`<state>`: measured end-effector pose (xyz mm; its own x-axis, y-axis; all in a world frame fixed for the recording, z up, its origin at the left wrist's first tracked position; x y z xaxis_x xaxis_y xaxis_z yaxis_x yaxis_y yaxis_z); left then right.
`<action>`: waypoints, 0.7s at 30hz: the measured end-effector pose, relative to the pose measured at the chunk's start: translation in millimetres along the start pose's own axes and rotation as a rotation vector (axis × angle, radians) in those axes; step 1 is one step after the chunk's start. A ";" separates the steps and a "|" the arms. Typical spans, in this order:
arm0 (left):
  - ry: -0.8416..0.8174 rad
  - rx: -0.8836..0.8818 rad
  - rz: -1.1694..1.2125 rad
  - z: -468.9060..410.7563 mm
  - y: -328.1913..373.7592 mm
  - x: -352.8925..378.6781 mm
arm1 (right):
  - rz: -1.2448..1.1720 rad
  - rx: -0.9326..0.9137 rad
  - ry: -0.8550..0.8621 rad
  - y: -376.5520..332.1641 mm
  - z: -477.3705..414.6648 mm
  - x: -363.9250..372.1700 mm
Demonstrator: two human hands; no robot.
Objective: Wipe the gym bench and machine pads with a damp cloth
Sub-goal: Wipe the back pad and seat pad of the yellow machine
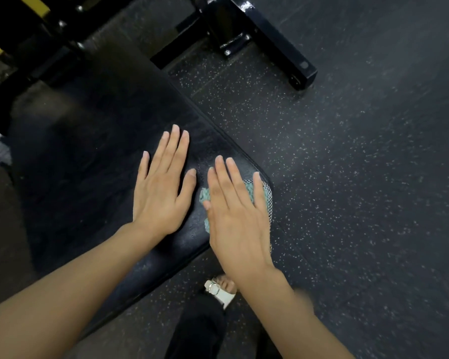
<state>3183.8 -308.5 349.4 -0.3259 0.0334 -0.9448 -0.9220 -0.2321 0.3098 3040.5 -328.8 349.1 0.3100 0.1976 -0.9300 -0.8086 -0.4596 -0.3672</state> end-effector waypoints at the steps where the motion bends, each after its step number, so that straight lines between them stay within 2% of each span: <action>1: 0.012 -0.031 0.004 -0.7 0.9 0.1 | 0.016 -0.026 -0.020 1.0 -4.3 -1.2; 8: 0.037 -0.091 0.023 -2.6 0.2 1.3 | 0.089 -0.166 -0.122 -0.2 -50.4 -4.6; 12: 0.059 -0.098 0.033 -4.2 -0.1 2.0 | 0.101 -0.254 -0.390 -7.2 -85.7 -9.1; 14: 0.070 -0.105 0.037 -5.3 -0.9 2.0 | 0.119 -0.264 -0.438 -9.0 -95.1 -12.7; 16: 0.074 -0.111 0.036 -6.1 -2.3 1.8 | 0.102 -0.261 -0.432 -9.0 -93.1 -14.1; 19: 0.066 -0.113 0.010 -8.3 -4.9 2.7 | 0.076 -0.259 -0.256 -3.4 -77.8 -21.8; 21: 0.058 -0.125 -0.003 -9.7 -6.5 2.7 | 0.054 -0.289 -0.258 5.3 -63.9 -21.6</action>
<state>3190.9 -316.3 343.8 -0.3076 -0.0212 -0.9513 -0.8883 -0.3519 0.2951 3061.5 -390.8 366.1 0.1055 0.3610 -0.9266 -0.6344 -0.6931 -0.3423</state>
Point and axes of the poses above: each hand's wrist, its own z-axis away from the middle knuckle, its own x-axis out of the palm, y = z × x, the point moved 3 cm from there along -z, towards the middle knuckle, and after that the axes turned 8 degrees about x, right-handed, at the moved point
